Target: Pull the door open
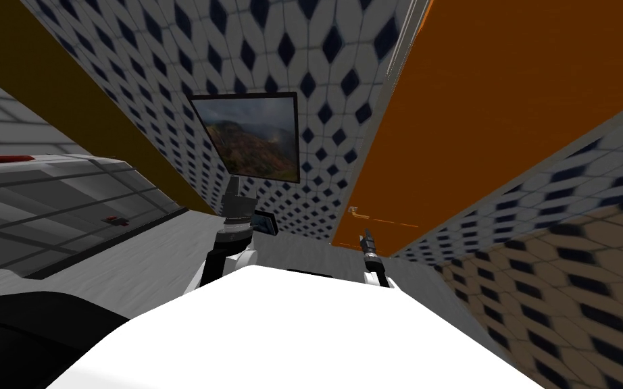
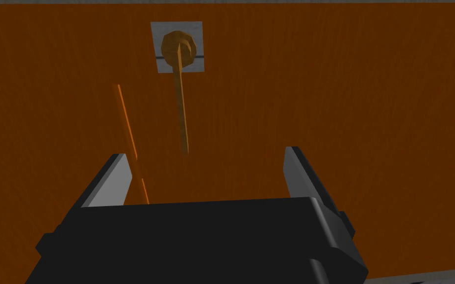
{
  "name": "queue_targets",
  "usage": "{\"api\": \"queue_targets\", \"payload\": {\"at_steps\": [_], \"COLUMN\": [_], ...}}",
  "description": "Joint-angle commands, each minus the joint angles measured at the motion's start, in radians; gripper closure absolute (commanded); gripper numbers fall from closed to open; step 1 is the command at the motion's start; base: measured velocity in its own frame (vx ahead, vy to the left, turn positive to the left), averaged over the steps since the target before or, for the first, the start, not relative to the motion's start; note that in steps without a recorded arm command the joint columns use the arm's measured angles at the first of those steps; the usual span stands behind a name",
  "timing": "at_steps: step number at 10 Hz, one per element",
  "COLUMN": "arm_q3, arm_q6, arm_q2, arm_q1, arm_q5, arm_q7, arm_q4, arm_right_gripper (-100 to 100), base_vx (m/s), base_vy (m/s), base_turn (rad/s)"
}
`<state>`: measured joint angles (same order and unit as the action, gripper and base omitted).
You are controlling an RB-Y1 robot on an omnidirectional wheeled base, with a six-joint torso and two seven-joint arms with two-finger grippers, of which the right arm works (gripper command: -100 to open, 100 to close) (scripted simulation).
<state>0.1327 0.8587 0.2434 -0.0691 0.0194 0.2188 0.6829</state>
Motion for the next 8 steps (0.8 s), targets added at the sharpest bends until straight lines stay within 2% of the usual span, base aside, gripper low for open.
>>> {"api": "queue_targets", "payload": {"at_steps": [1, 2, 5, 8], "arm_q3": [0.003, 0.006, 0.01, 0.013], "arm_q6": [0.011, 0.02, 0.038, 0.047], "arm_q2": [0.006, 0.01, 0.017, 0.021], "arm_q1": [-0.016, -0.029, -0.054, -0.068], "arm_q5": [0.0, -0.001, -0.001, -0.002], "arm_q7": [0.01, 0.016, 0.027, 0.033], "arm_q4": [-0.044, -0.08, -0.147, -0.183], "arm_right_gripper": [-100, -100, -100, -100], "base_vx": [0.088, 0.122, 0.106, 0.064], "base_vy": [-0.045, -0.059, -0.032, -0.027], "base_turn": [0.057, 0.062, 0.037, 0.021]}}
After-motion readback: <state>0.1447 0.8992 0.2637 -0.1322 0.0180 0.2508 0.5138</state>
